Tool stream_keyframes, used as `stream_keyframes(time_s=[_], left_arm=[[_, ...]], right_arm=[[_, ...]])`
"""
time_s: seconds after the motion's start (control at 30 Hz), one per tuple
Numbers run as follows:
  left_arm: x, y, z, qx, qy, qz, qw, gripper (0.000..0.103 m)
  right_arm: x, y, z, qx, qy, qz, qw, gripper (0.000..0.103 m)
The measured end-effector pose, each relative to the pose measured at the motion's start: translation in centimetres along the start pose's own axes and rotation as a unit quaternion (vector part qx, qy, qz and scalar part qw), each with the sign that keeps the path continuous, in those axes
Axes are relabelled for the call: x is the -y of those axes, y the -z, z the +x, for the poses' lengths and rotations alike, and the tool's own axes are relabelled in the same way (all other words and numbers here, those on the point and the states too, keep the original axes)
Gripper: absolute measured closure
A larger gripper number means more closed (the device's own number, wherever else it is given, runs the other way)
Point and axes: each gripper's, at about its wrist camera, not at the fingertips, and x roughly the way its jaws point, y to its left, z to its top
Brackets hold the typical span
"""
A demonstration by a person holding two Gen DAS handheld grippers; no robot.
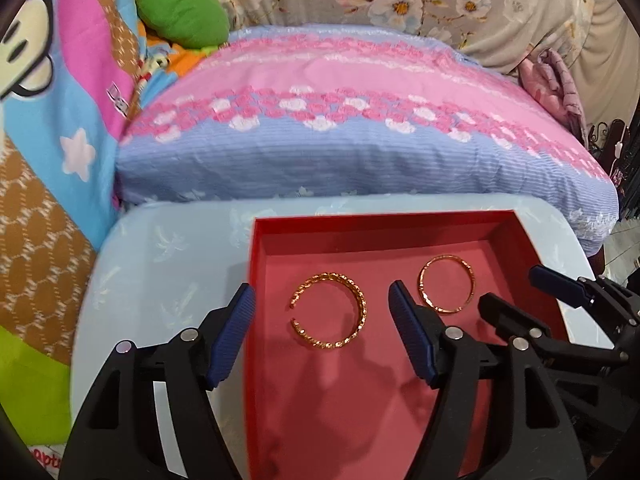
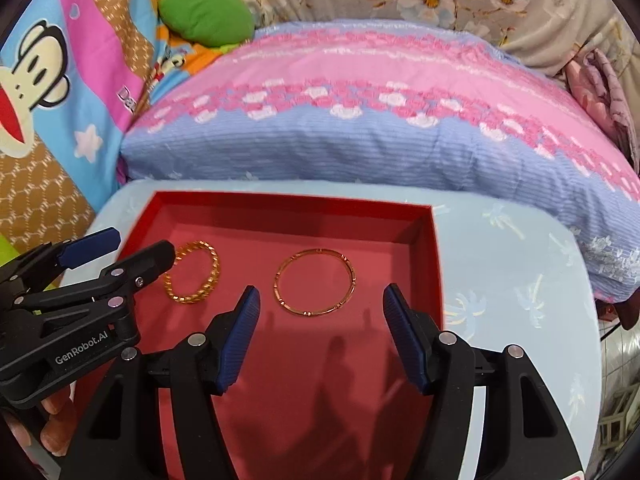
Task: Organize jewelry
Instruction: 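Lift both tools out of the tray back toward the remaining jewelry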
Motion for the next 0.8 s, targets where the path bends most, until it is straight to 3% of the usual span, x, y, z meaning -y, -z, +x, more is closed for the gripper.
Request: stream_keyframes(time_s=[0.3,0.8], left_arm=[[0.1,3.3,-7.9,0.044,-0.003,0.008,0.999,0.037],[1.0,14.9,-14.5,0.037,0.003,-0.017,0.9992,0.037]], right_arm=[[-0.2,3.3,-7.1,0.037,-0.003,0.0,0.999,0.035],[0.1,15.2,-14.6,0.031,-0.009,0.027,0.999,0.035]])
